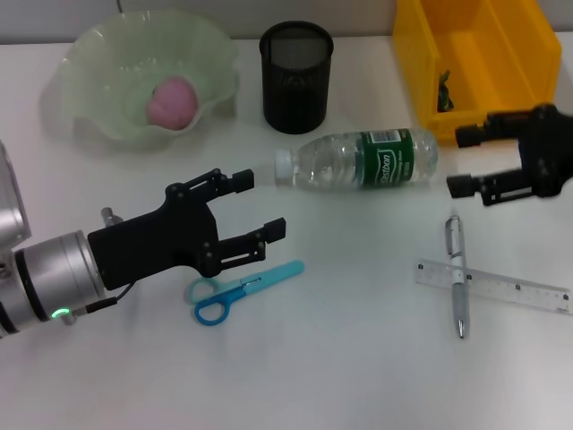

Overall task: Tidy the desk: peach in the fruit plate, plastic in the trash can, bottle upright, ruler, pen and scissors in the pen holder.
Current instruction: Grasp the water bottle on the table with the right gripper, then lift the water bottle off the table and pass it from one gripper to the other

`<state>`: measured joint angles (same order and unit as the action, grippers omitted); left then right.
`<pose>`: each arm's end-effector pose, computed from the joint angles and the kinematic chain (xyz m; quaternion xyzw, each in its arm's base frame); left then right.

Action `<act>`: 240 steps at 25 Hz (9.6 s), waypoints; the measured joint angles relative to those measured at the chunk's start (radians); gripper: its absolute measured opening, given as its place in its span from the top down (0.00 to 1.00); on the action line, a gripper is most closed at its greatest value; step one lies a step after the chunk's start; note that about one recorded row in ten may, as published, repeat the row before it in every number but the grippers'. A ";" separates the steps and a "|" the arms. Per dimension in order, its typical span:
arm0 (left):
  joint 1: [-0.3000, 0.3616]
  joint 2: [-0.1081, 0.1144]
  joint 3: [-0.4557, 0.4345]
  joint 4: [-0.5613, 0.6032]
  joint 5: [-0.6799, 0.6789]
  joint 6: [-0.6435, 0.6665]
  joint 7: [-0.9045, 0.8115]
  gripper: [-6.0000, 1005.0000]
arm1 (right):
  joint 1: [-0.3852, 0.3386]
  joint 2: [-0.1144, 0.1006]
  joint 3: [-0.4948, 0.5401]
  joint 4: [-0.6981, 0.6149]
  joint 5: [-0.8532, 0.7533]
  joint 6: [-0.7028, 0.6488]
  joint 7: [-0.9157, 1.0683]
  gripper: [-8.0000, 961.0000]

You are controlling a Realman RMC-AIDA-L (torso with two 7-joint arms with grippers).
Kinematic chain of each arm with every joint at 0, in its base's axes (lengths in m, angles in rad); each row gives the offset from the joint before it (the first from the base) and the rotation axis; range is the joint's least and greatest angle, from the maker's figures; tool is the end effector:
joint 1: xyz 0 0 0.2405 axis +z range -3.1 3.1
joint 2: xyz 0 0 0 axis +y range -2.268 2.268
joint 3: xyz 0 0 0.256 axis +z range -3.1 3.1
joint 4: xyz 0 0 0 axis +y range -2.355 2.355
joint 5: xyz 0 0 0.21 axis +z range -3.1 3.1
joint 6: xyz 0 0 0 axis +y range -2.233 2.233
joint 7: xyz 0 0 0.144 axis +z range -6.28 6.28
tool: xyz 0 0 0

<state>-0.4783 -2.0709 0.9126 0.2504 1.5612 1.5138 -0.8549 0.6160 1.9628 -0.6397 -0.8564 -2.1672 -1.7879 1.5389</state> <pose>-0.2692 0.2880 -0.0535 -0.9115 -0.1489 -0.3448 0.1679 0.2431 0.3475 0.0728 -0.9705 0.1637 0.1537 0.0883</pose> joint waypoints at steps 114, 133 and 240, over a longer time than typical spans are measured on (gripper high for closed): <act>0.068 0.002 -0.026 -0.002 -0.004 -0.011 0.001 0.20 | 0.387 0.120 -0.646 0.198 -0.481 0.567 0.180 0.15; 0.076 0.002 -0.022 -0.002 -0.004 0.003 0.001 0.20 | 0.384 0.120 -0.646 0.198 -0.481 0.564 0.182 0.16; 0.011 -0.007 -0.167 -0.063 -0.134 0.171 -0.185 0.20 | -0.031 0.128 -0.550 0.660 0.989 0.385 -0.870 0.19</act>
<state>-0.4673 -2.0777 0.7458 0.1869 1.4272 1.6849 -1.0398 0.5845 2.0908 -1.1893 -0.1960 -1.1782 -1.4028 0.6685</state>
